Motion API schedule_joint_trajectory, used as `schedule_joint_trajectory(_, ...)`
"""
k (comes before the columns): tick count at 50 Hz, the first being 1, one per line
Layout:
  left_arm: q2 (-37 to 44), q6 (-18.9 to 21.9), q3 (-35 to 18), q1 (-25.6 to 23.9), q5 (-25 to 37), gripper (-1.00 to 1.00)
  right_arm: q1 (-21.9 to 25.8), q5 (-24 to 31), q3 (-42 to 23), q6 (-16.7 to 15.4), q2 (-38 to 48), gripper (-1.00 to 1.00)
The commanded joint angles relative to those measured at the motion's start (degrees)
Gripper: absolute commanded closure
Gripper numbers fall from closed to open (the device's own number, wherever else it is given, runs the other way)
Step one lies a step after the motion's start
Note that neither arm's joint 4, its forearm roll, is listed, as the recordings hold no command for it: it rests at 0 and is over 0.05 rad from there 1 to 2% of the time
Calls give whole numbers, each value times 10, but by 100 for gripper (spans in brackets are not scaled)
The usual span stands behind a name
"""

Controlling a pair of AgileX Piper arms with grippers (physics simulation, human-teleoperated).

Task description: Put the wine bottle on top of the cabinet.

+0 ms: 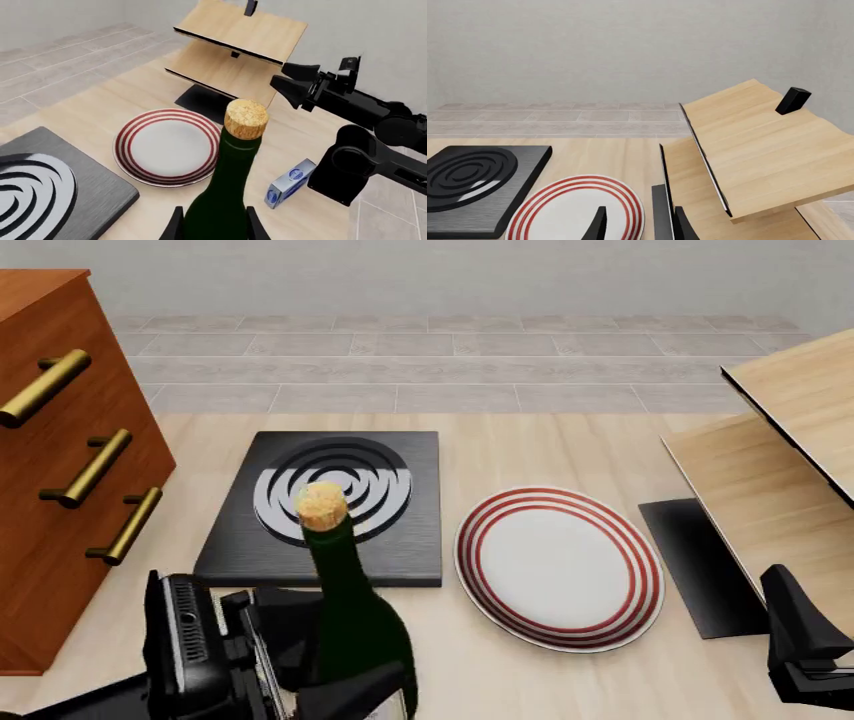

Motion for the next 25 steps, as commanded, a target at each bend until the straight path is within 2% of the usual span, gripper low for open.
schedule_joint_trajectory(1, -69, 3, -35, 10, 85, 100, 0, 0, 0, 0, 0, -100)
schedule_joint_trajectory(25, -161, 15, -115, 38, 237, 100, 0, 0, 0, 0, 0, -100)
